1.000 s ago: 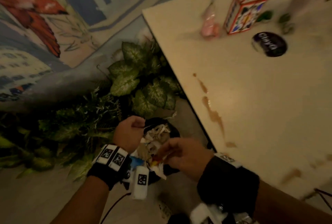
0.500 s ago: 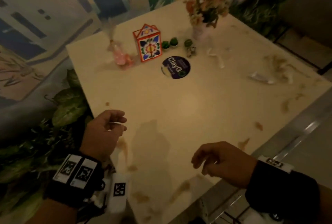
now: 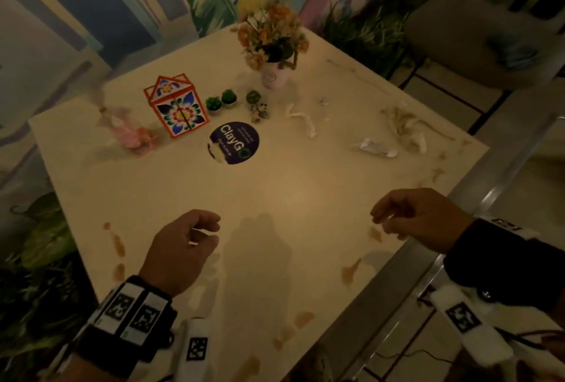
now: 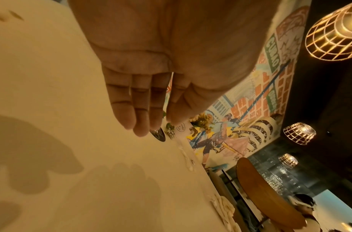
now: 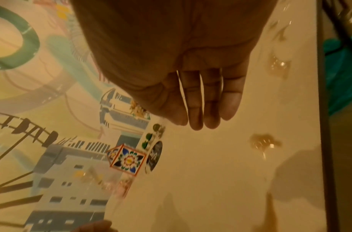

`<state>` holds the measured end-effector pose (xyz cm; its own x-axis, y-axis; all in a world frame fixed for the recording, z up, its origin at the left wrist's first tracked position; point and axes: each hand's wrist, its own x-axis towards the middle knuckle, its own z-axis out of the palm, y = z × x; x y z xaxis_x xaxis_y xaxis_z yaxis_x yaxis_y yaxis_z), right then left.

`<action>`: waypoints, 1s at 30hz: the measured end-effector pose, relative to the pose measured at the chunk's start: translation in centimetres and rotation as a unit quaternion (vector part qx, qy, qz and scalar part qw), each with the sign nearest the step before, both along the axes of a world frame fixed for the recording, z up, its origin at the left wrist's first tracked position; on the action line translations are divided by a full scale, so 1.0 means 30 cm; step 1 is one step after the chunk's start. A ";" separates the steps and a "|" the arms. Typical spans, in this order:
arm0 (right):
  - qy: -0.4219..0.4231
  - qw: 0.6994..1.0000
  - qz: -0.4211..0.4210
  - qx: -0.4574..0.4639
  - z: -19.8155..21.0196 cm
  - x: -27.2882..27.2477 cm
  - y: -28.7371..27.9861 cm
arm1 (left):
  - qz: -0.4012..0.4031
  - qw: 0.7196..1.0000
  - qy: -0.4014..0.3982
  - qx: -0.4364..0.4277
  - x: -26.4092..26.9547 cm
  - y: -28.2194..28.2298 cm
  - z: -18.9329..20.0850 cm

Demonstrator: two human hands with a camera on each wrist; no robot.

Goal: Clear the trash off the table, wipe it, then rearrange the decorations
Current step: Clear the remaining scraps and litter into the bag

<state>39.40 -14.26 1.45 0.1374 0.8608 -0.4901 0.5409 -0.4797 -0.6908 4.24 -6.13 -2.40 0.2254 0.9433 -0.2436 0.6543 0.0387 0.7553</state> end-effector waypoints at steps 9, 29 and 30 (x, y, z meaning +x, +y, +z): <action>-0.178 0.979 -0.087 0.039 0.006 0.241 0.144 | -0.054 0.996 0.064 0.019 0.302 0.226 0.034; -0.272 0.942 0.130 -0.145 -0.249 0.555 0.604 | 0.005 0.963 0.256 -0.087 0.996 0.672 -0.142; -0.268 0.942 0.132 -0.151 -0.256 0.553 0.609 | 0.001 0.961 0.263 -0.090 1.010 0.684 -0.152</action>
